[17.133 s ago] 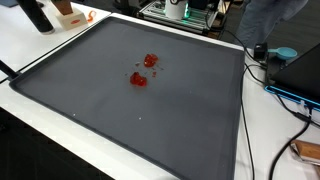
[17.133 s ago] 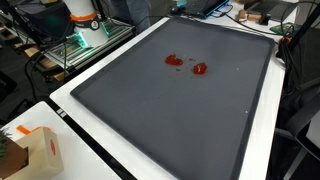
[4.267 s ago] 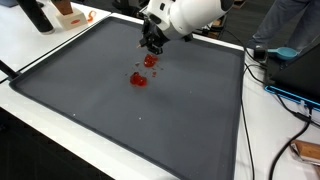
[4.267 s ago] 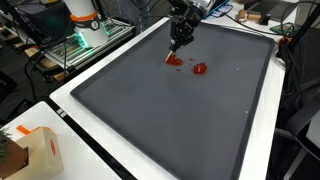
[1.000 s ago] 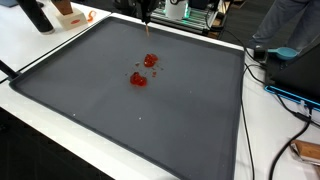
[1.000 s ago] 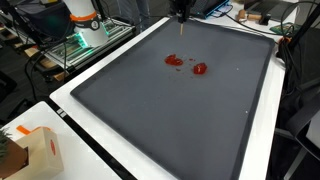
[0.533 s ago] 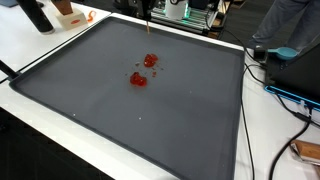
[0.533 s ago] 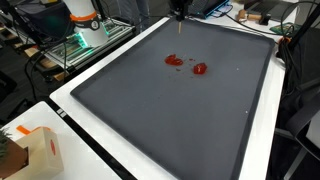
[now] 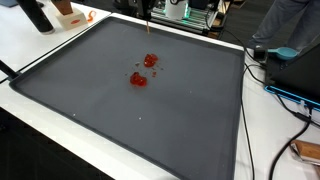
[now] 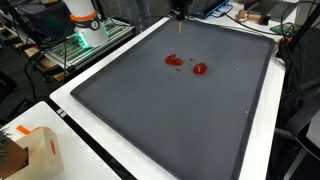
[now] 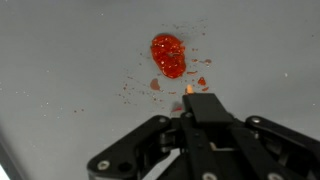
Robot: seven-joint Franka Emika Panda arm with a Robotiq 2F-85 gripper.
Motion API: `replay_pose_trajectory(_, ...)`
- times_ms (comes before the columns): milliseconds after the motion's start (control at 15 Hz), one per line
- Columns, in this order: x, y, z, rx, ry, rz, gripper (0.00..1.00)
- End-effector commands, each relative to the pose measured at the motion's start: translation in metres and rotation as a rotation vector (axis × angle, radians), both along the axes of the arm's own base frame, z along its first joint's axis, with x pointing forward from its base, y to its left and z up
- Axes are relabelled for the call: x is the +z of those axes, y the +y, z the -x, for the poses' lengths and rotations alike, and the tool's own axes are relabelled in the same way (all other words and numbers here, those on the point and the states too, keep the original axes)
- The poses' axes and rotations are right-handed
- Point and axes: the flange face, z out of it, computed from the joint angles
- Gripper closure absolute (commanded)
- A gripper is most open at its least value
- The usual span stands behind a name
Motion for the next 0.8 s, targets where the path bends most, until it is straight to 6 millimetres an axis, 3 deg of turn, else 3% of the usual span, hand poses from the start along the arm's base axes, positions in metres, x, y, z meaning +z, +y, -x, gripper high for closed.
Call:
replay_pose_trajectory(0, 0.001, 0.0, 0.0, 0.0, 0.001, 0.0, 0.88)
replay_pose_trajectory(133, 0.001, 0.0, 0.0, 0.0, 0.001, 0.0, 0.88)
replay_pose_trajectory(200, 0.001, 0.0, 0.0, 0.0, 0.001, 0.0, 0.97)
replay_pose_trajectory(733, -0.026, -0.001, -0.033, 0.022, -0.056, -0.013, 0.97)
